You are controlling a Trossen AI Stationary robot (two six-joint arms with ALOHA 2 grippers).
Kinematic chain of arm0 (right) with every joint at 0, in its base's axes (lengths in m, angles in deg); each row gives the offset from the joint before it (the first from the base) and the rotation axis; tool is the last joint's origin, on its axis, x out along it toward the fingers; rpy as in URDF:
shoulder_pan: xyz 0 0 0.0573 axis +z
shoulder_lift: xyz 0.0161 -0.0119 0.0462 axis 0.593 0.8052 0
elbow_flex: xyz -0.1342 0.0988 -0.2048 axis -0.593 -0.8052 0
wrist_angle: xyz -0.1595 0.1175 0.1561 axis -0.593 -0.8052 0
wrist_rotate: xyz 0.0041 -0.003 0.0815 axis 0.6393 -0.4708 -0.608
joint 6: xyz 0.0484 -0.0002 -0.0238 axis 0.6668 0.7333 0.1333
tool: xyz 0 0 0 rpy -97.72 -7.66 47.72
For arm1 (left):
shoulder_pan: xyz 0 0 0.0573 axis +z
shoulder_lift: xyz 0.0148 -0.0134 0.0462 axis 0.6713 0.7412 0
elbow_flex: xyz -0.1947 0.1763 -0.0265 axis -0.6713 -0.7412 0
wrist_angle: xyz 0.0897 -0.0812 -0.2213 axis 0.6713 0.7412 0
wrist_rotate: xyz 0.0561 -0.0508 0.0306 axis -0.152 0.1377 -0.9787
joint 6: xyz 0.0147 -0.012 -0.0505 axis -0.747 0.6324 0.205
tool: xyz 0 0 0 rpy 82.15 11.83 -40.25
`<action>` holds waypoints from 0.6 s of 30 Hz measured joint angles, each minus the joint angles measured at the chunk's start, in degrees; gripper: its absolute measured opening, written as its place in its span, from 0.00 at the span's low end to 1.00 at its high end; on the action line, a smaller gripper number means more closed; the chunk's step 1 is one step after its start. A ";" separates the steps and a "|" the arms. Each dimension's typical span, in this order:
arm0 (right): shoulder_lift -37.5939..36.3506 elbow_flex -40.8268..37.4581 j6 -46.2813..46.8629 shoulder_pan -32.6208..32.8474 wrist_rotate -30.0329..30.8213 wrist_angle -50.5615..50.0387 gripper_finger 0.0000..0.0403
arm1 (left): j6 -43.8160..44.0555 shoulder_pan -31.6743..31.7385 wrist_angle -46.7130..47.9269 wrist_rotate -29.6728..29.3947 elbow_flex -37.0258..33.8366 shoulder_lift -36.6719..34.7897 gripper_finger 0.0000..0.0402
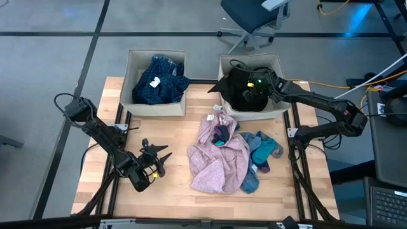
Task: Sort clothes
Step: Put the black shirt into the right brown laundry organizer
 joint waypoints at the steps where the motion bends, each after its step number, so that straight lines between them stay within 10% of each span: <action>1: 0.00 0.00 -0.02 0.00 0.00 0.00 0.17 | 0.01 0.00 0.00 0.00 0.00 -0.01 0.43; 10: 0.00 0.00 -0.04 0.00 0.42 0.12 0.21 | 0.01 0.00 0.04 0.19 0.00 0.00 0.43; 18: -0.11 7.79 0.03 0.07 2.00 -14.06 0.57 | 0.01 0.02 0.04 0.44 0.00 0.00 0.43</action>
